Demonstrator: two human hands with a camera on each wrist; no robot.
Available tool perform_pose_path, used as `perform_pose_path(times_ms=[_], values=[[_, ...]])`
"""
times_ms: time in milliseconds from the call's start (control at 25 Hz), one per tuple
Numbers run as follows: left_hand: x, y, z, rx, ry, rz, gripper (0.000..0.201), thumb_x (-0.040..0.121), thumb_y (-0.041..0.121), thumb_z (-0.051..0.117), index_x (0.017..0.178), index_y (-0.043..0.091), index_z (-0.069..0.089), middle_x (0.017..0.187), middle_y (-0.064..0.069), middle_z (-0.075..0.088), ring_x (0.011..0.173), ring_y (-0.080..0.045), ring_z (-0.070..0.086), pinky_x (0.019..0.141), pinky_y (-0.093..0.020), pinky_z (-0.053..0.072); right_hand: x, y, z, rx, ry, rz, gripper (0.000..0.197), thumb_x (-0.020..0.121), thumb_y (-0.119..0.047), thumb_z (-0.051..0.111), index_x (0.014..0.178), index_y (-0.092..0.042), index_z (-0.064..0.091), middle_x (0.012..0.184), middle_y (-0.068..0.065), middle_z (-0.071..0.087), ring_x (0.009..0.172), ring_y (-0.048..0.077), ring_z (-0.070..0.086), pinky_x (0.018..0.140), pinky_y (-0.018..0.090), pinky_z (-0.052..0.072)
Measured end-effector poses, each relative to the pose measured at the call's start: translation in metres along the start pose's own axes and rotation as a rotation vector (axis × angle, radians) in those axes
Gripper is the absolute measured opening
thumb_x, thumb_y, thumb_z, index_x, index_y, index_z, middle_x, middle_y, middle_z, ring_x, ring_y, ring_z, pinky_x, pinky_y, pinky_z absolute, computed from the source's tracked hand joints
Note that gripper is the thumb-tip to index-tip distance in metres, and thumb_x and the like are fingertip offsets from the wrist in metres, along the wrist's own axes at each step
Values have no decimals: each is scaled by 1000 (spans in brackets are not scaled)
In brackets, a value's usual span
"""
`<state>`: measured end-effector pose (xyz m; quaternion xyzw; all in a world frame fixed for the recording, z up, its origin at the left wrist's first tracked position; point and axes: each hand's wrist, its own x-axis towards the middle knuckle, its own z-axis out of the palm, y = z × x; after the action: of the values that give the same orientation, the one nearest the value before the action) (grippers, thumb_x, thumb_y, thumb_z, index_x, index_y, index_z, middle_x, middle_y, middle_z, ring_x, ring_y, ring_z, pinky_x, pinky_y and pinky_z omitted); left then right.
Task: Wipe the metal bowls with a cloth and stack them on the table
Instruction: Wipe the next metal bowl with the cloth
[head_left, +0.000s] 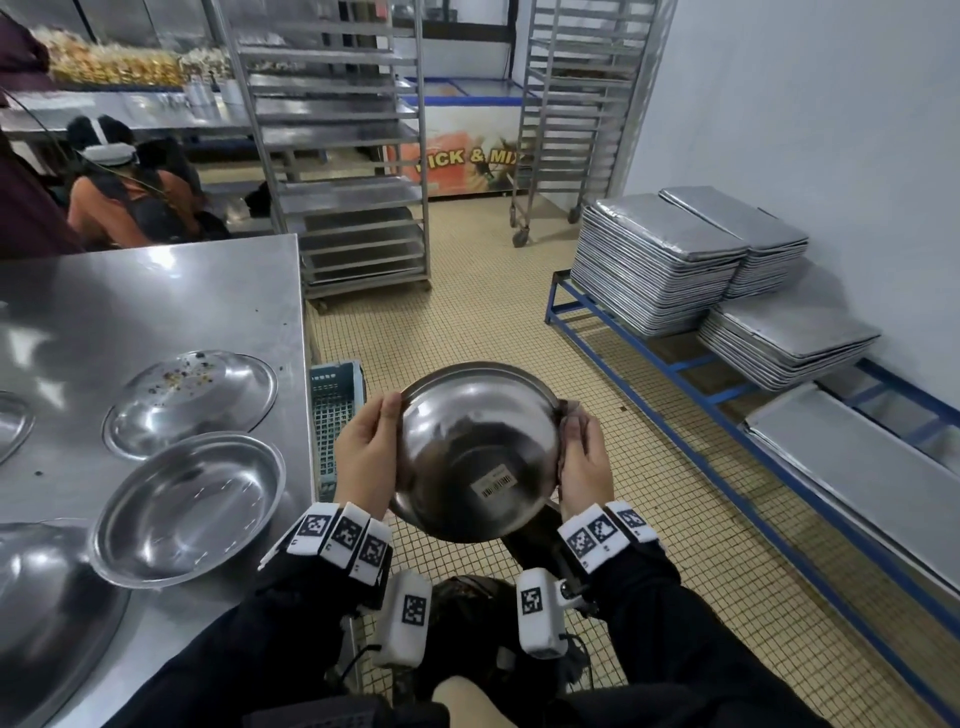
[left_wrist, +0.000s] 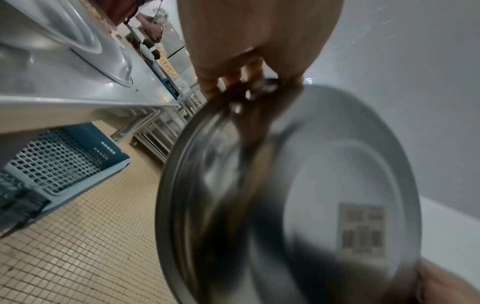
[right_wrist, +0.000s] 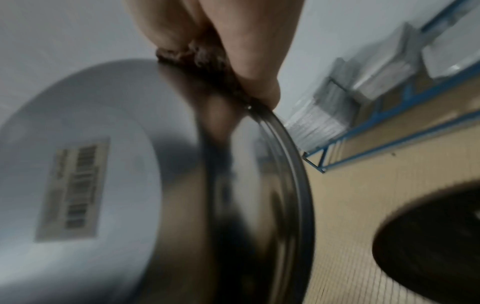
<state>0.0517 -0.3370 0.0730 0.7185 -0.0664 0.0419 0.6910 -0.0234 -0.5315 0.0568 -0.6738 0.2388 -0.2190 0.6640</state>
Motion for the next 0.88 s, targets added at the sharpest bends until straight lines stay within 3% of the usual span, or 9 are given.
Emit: perform_pose_path(times_ms=[80,160,280,360,480,600,680,760,880], values=[[0,-6,-5,73,-67,6,18,99,28,48,96,25,66,91,-5,68,82,-23,65,64,-24,55,5,-4,-4,-96,-34,-58,19,99,-41,39,108,-32,53,102,-12,60,92,5,59,66,17,45],[-1,-4,-7,153,-162,13,16,99,26,49,104,28,63,99,0,67,89,-18,65,64,-20,55,10,-12,-4,-245,-119,-183,16,99,-36,41,106,-28,53,97,-12,61,87,3,60,61,12,45],[-5,8,-2,344,-306,116,18,97,26,51,108,21,64,95,5,66,88,-7,62,67,-15,51,17,-22,3,-414,-252,-402,17,98,-27,46,110,-22,57,97,-13,63,90,-1,60,72,10,48],[-8,13,1,430,-337,184,18,96,30,52,99,18,65,85,4,67,79,-10,63,68,-19,51,22,-26,11,-477,-295,-495,21,98,-26,47,113,-17,58,100,-7,65,92,7,62,79,19,51],[-7,13,0,400,-266,161,22,96,33,51,90,17,66,76,-3,66,71,-22,62,67,-32,52,23,-28,21,-501,-295,-606,22,98,-24,46,114,-15,58,102,-2,65,92,11,61,81,27,52],[-4,9,-2,430,-142,177,29,97,35,51,83,16,65,68,-3,64,64,-22,58,60,-34,48,9,-23,32,-530,-199,-637,25,98,-27,45,118,-14,51,110,0,60,97,12,52,78,21,45],[-4,10,1,419,-89,165,32,98,35,50,79,14,64,65,-2,63,61,-19,57,56,-29,44,-5,-15,43,-557,-144,-692,31,97,-32,42,120,-12,49,123,3,55,113,15,48,92,28,44],[-6,14,6,399,-66,153,32,99,32,50,76,15,63,63,0,62,58,-16,55,51,-18,39,-19,-7,53,-714,-108,-826,37,99,-38,34,123,-15,49,140,3,45,133,19,36,110,36,31],[-7,22,10,401,-76,161,34,99,32,49,69,18,58,58,2,58,53,-13,49,48,-17,36,-19,-6,56,-736,-28,-826,43,99,-40,29,131,-18,47,149,3,37,140,20,27,113,38,26]])
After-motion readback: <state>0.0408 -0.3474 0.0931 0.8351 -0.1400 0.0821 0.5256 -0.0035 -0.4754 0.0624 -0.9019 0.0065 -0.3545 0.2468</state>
